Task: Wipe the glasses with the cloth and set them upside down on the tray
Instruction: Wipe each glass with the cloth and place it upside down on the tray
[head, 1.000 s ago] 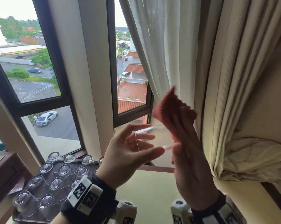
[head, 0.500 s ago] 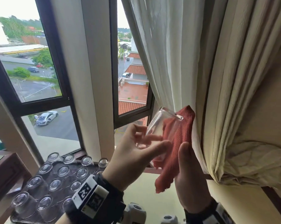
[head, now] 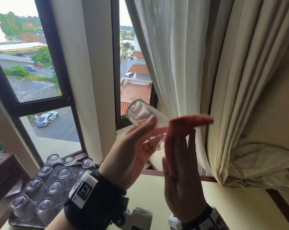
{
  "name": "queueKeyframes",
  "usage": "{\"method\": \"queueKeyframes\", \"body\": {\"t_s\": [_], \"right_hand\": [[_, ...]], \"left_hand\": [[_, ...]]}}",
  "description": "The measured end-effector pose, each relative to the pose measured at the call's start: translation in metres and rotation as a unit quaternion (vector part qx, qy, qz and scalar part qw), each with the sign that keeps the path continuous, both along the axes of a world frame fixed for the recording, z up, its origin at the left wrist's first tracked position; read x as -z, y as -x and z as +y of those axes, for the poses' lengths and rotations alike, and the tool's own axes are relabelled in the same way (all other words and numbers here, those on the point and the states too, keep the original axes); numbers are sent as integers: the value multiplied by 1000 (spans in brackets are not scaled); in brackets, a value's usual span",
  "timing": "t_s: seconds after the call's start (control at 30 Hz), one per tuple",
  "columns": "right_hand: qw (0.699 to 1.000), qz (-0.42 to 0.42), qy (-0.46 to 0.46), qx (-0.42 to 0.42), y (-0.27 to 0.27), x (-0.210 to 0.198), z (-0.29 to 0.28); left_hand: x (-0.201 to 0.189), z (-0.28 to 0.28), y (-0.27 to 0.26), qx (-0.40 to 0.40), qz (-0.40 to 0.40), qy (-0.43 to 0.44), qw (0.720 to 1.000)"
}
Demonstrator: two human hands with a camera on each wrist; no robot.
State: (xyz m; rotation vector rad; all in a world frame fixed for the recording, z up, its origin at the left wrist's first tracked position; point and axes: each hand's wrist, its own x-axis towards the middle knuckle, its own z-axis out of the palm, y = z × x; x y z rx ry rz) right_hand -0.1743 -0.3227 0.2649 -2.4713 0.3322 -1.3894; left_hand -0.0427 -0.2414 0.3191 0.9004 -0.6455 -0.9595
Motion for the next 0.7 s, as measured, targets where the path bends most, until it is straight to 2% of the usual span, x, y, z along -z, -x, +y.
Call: {"method": "queueKeyframes", "body": {"t_s": [0.1,0.2,0.3,0.37,0.43,0.57,0.7], "right_hand": [[994,62,61,66,-1,0,-2],[991,112,25,65,-2,-4,1],[988,146,-12,41,-3,-6,5],[988,147,-36,27,-3,-8,8],[992,119,-42,13,-1,-10,9],[999,47,15,18,8,-13,9],[992,111,32,49,8,-10,10]], "left_hand": [[-3,2,0,5,-13,16,1000],[-2,4,-6,-13,-89,-9,996],[0,5,-4,15,-147,-54,988],[2,5,-3,16,-132,-72,989],[4,5,-4,16,-81,-70,994],[5,8,-9,12,-26,-61,998],[5,8,-13,17,-45,-51,997]]}}
